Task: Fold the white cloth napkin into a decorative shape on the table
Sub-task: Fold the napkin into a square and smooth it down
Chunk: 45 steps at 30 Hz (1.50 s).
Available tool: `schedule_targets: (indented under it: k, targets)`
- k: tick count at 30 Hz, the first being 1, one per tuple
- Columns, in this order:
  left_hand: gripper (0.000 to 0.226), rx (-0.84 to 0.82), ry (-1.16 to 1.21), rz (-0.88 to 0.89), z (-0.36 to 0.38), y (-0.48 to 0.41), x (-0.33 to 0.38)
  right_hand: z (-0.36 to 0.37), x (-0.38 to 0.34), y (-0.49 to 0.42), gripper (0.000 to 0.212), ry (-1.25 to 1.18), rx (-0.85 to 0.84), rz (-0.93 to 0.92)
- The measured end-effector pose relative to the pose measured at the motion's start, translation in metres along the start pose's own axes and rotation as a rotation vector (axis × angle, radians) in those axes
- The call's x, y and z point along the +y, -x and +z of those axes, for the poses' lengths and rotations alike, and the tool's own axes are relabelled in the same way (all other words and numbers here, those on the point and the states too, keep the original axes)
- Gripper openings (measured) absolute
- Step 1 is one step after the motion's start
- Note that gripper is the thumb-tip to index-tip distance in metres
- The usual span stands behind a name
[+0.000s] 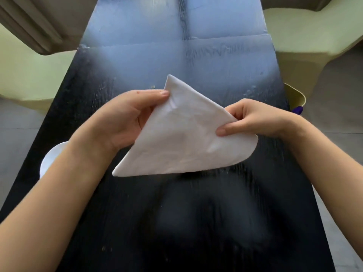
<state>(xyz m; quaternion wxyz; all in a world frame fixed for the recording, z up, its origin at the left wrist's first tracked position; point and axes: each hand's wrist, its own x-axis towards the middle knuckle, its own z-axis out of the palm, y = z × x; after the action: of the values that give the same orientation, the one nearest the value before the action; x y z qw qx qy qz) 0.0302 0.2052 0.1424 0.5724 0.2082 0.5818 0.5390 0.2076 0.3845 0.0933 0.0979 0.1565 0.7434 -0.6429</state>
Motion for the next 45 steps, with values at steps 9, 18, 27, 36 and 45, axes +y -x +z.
schedule_targets:
  k: [9,18,27,36,45]
  targets:
    - [0.023,0.034,-0.112,-0.302,-0.052,-0.124,0.010,-0.025,0.031,-0.066,0.013,0.087,0.268,0.158]
    - [0.020,0.053,-0.453,-0.116,-0.068,-0.189,-0.003,-0.042,0.054,-0.113,0.016,0.433,0.589,0.257]
    - [0.027,0.018,-0.755,-0.269,-0.133,-0.143,-0.055,-0.056,0.087,-0.087,0.022,0.348,0.573,0.339]
    - [0.024,-0.026,-0.490,-0.250,-0.130,-0.127,-0.076,-0.053,0.089,-0.083,0.020,0.206,0.528,0.339]
    - [0.012,0.291,-1.166,0.218,-0.129,-0.131,-0.091,-0.041,0.103,-0.090,0.022,0.612,0.717,0.081]
